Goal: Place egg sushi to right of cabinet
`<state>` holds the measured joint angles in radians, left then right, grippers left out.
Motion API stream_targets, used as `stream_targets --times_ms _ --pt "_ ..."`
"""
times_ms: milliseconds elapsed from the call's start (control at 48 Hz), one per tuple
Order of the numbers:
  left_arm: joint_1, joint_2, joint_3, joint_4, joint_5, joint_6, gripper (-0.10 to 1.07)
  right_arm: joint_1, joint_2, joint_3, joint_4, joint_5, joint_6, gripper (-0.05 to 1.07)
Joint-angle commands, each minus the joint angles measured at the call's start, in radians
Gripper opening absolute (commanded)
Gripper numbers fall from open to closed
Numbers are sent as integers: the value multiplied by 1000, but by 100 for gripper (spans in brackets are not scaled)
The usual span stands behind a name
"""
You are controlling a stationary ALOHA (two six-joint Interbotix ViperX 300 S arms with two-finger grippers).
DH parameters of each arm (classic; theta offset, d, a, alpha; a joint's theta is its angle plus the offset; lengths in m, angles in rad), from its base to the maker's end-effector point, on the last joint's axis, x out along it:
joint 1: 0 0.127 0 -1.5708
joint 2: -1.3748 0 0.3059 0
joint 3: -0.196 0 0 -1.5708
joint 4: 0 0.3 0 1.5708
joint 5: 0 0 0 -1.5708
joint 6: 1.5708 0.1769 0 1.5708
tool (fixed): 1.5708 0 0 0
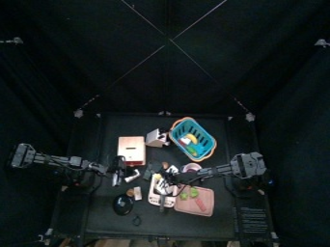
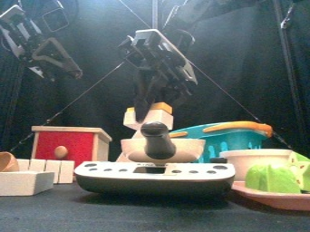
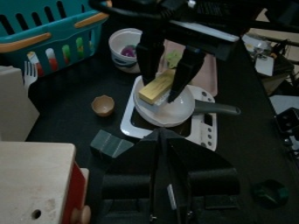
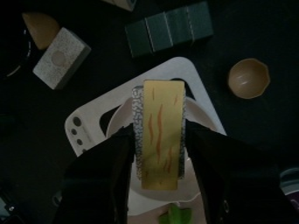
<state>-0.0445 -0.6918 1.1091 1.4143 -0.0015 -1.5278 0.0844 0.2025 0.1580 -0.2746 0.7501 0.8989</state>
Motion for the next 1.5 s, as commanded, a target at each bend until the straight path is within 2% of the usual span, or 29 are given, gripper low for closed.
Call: stream_targets --times_ms 0,208,458,604,1146,1479 --pt "2 0 -15 -3 -2 -2 53 -32 -78 -12 -17 2 -2 63" --pt "3 -2 -14 -8 -2 -2 54 -130 -97 -5 -44 -6 0 63" --pt "6 0 -11 -9 -2 -2 53 -229 -3 -28 -29 -28 14 63" --pt "6 0 -6 -11 -2 -2 53 -245 26 -20 -15 -32 9 63" --pt "26 0 3 -11 0 -2 53 -275 31 91 -114 -34 6 63" --pt "31 0 6 -11 -2 -2 53 -278 87 83 -127 -69 0 63"
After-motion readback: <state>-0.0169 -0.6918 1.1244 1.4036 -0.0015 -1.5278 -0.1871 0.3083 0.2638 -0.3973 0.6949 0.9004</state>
